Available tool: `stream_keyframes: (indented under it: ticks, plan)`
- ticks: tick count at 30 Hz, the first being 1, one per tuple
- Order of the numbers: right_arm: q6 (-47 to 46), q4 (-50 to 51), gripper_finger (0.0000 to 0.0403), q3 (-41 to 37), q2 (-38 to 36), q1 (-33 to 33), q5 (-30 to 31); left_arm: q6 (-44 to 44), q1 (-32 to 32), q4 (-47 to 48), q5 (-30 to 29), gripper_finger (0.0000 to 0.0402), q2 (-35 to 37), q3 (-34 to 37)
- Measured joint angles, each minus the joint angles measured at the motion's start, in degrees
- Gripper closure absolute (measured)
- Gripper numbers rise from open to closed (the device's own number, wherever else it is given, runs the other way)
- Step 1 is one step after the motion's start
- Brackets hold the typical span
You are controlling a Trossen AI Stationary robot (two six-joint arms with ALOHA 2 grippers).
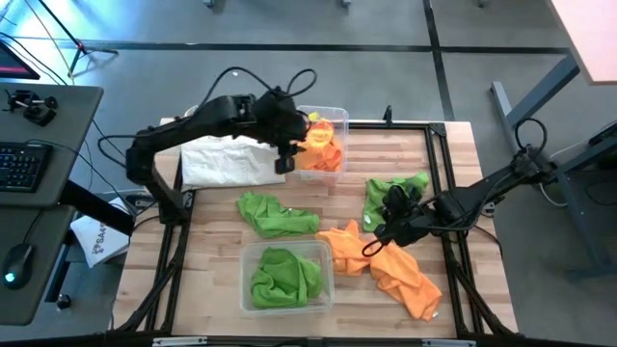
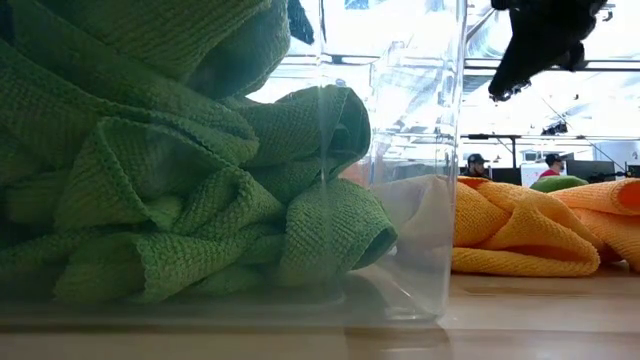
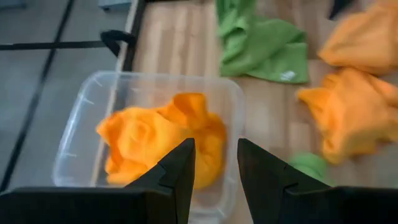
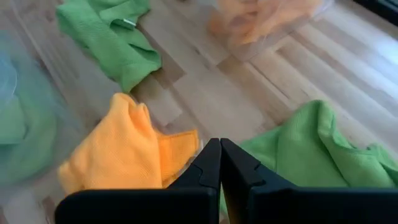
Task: Sort microfiber towel by color & place in baskets
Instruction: Put the orange microfiber cloth into the top transparent bin
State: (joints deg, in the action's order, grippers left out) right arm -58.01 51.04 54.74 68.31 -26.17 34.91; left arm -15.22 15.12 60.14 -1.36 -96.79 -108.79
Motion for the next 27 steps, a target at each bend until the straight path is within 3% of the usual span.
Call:
stream_keyframes:
  ticks: [5, 17, 27]
  plan:
    - [-0.2, -0.6, 0.0403, -4.1, -2.6, 0.0, -2.1, 4.4, -0.8, -0.6, 2.8, 0.0291, 6.3, 8.0]
    - [1.4, 4.8, 0.0403, -5.0, -3.3, 3.5, -1.7, 20.9, -5.7, -11.5, -0.2, 0.0291, 23.0, 32.6]
    - [13.4, 13.4, 0.0403, -5.0, -4.4, 5.3, -11.7, 33.5, -11.0, -13.6, -5.0, 0.0291, 30.8, 39.7]
